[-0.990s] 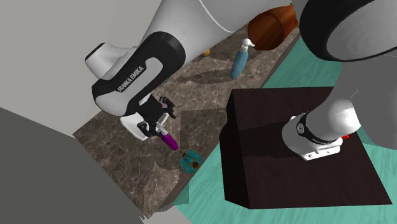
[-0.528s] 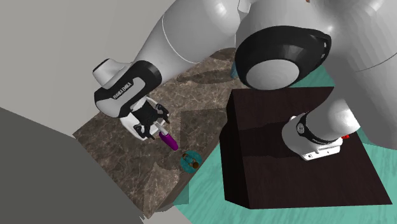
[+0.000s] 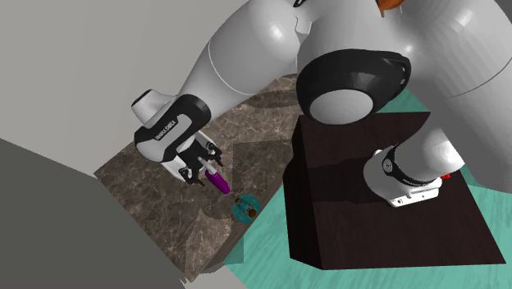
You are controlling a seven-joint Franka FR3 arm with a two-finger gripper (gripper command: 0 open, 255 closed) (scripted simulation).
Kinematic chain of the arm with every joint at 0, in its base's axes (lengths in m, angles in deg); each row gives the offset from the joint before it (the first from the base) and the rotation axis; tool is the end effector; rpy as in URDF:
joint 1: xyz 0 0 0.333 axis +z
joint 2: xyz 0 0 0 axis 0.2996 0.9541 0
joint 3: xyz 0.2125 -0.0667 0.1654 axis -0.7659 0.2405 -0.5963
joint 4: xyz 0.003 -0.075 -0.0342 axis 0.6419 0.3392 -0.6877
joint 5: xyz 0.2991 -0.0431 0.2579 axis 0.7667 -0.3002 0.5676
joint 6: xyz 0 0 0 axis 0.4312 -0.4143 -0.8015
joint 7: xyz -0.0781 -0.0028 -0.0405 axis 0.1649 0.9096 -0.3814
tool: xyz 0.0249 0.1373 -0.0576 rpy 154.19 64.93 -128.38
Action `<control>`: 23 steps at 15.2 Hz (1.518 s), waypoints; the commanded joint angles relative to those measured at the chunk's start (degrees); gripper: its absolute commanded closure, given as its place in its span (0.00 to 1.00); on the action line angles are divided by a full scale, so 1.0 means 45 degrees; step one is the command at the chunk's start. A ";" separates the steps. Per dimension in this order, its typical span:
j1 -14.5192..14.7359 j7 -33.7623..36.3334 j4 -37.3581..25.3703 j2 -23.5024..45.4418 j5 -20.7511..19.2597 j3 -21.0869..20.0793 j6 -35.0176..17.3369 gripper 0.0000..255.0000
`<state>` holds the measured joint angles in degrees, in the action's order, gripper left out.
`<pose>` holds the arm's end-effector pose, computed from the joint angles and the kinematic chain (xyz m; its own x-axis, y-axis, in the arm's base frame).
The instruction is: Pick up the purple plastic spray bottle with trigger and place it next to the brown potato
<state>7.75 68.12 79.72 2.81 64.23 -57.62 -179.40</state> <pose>0.5933 -0.0815 0.0037 0.6452 -0.5553 -0.5248 -0.6536 -0.7568 -0.0027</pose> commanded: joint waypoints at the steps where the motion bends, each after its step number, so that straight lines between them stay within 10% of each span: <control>1: 0.0019 -0.0005 0.0040 0.0054 0.0016 -0.0013 -0.0102 0.00; 7: 0.0018 -0.0004 0.0036 0.0055 0.0016 -0.0013 -0.0099 0.00; 8: 0.0018 -0.0004 0.0036 0.0055 0.0016 -0.0013 -0.0099 1.00; 23: 0.0036 0.0101 0.0495 -0.0826 -0.0024 0.0027 0.0312 1.00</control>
<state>7.89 68.49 81.67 -0.24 64.16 -57.52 -178.38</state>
